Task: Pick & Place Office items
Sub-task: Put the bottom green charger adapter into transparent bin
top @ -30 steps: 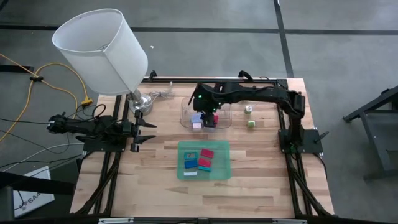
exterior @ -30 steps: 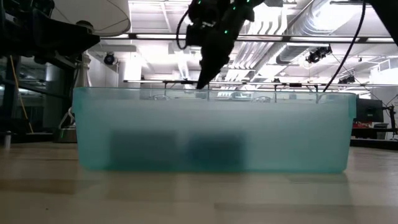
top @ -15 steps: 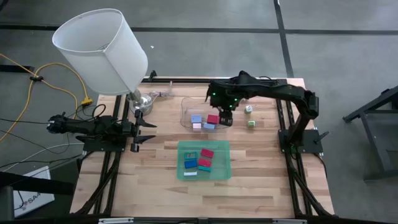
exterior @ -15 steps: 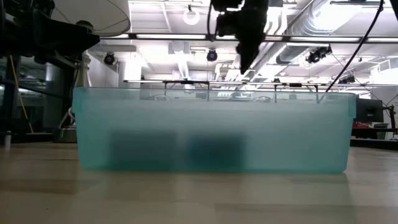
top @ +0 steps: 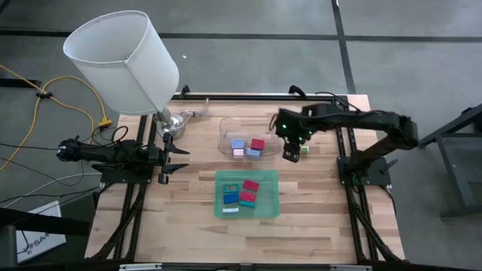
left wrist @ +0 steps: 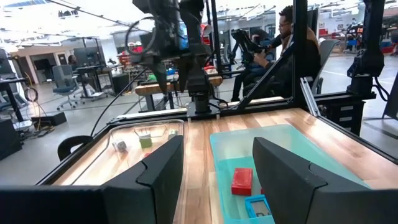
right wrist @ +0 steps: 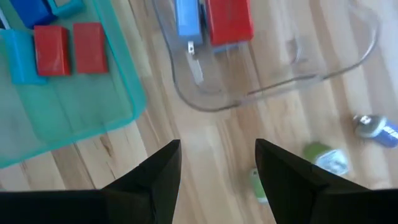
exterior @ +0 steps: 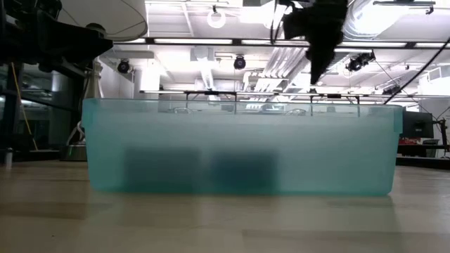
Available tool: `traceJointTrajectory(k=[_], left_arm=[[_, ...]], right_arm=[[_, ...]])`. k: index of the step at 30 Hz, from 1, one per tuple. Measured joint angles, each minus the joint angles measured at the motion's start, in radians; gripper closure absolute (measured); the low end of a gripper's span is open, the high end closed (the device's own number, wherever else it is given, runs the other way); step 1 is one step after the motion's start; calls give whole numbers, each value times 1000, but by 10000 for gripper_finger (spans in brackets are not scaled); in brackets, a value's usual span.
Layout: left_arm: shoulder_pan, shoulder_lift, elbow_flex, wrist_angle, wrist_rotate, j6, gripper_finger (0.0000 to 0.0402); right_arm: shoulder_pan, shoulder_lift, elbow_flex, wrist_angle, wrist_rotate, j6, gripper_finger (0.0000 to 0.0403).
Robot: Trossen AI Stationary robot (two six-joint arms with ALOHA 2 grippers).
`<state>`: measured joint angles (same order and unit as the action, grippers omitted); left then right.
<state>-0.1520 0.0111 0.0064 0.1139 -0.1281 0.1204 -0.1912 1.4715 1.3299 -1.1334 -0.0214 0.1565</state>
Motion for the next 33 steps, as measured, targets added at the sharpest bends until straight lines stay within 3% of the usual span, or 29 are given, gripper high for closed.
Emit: traceJointTrajectory(k=[7,16,33], left_arm=[[0,0,0,0,0,0,215],[0,0,0,0,0,0,215],[0,0,0,0,0,0,215]], right_arm=[[52,-129,-239,100,44,94,211],[74,-155,-451,184,86,17,211],[-38,-154,-492,203,125,-227,211]])
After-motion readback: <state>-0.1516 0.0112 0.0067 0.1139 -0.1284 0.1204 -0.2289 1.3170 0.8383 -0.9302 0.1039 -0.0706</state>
